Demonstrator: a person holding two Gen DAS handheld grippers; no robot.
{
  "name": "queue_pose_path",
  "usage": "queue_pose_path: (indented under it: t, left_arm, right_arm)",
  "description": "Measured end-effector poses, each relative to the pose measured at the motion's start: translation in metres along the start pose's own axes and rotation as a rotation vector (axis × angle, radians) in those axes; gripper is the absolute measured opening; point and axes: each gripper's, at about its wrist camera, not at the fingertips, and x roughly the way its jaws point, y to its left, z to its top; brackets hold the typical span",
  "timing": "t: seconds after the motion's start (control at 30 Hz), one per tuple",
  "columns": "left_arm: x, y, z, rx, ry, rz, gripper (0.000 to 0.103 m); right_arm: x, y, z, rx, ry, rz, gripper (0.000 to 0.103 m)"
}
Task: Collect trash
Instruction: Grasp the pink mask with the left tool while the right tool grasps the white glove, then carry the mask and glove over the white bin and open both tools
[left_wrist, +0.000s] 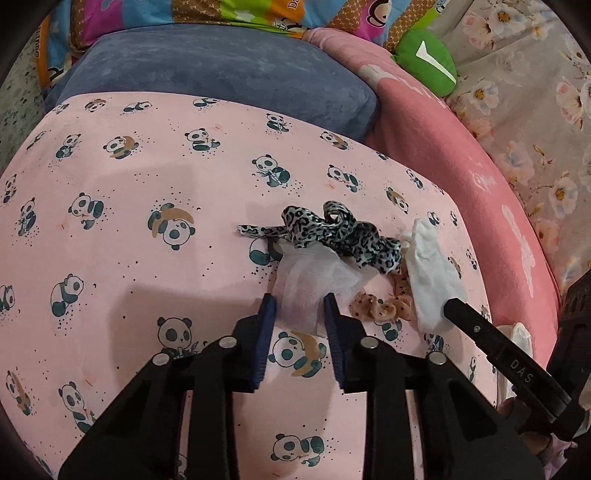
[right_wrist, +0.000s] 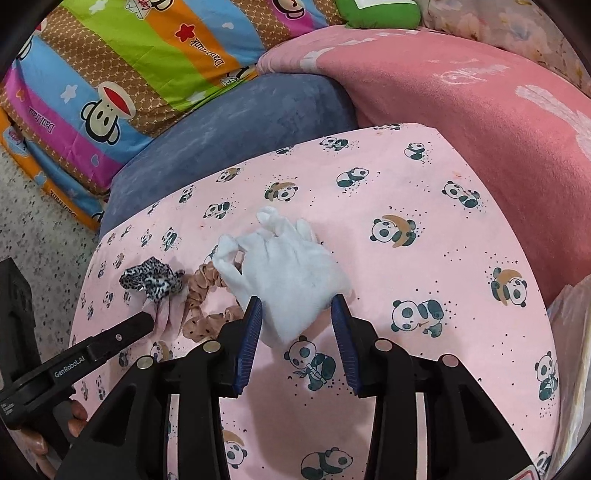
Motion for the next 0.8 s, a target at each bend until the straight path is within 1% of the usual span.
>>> queue_pose_path:
  t: [0.07, 0.1, 0.13, 0.4, 0.53, 0.8]
  left_arm:
    - [-0.001, -0.002, -0.002, 0.008, -0.003, -0.001, 0.018]
    - [-0.001, -0.003, -0.003, 0.013, -0.004, -0.001, 0.017]
    - [-0.002, -0.003, -0.004, 0.016, -0.005, 0.0, 0.015]
    - [-0.021, -0.019, -0.011, 0.045, -0.022, 0.015, 0.013]
    - [-0.036, -0.034, -0.019, 0.073, -0.038, 0.017, 0.013]
    - [-0.061, -0.074, -0.033, 0.134, -0.067, 0.0, 0.013]
  right_arm:
    - [0.004, 0.0, -0.003, -0.007, 0.017, 0.007, 0.021]
    - [0.005, 0.0, -0.003, -0.009, 0.022, 0.007, 0.012]
    - [0.004, 0.0, -0.005, -0.013, 0.021, 0.01, 0.01]
    - [-0.015, 0.002, -0.018, -0.019, -0.012, 0.025, 0.007]
    - [-0.035, 0.001, -0.025, -0.007, -0.039, 0.041, 0.007]
    - [-0.092, -0.004, -0.037, 0.008, -0.114, 0.068, 0.007]
